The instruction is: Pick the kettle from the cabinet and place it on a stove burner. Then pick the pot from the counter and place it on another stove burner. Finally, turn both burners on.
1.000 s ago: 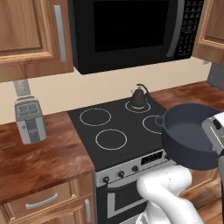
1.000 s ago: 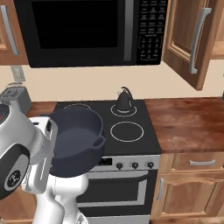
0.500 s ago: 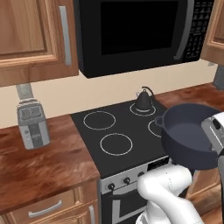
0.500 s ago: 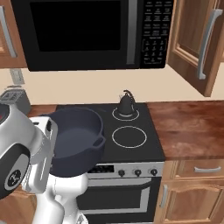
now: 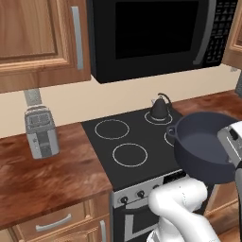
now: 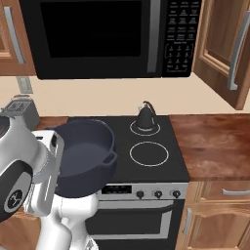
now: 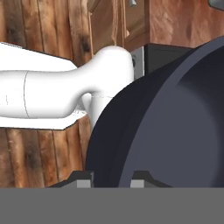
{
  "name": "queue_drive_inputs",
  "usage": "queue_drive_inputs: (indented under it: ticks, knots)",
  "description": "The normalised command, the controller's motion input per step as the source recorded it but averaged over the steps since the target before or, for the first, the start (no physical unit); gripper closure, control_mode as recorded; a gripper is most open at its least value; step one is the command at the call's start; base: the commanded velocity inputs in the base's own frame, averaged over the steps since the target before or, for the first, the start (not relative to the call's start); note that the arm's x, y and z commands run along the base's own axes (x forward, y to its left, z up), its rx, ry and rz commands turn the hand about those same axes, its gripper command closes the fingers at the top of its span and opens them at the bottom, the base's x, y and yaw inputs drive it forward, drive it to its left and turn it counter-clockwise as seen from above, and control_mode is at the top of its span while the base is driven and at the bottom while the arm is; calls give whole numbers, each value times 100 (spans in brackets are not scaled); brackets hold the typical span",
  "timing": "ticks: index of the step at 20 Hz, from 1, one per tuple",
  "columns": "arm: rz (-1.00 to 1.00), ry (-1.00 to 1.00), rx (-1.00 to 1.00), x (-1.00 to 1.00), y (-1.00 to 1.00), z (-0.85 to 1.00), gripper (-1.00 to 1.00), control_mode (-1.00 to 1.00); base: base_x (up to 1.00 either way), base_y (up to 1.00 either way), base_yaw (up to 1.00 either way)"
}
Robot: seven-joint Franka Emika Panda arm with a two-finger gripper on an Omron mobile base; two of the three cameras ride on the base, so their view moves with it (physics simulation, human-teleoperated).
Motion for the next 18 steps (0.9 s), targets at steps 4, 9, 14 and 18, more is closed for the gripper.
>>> queue_drive_inputs:
  ticks: [4,9,14,18]
  knots:
    - [0,0,0,0,0,0,100,100,21,0,2]
    - [0,0,0,0,0,0,100,100,25,6,0]
    - [0,0,0,0,0,0,100,100,44,19,4]
    - [0,0,0,0,0,0,100,100,44,17,5]
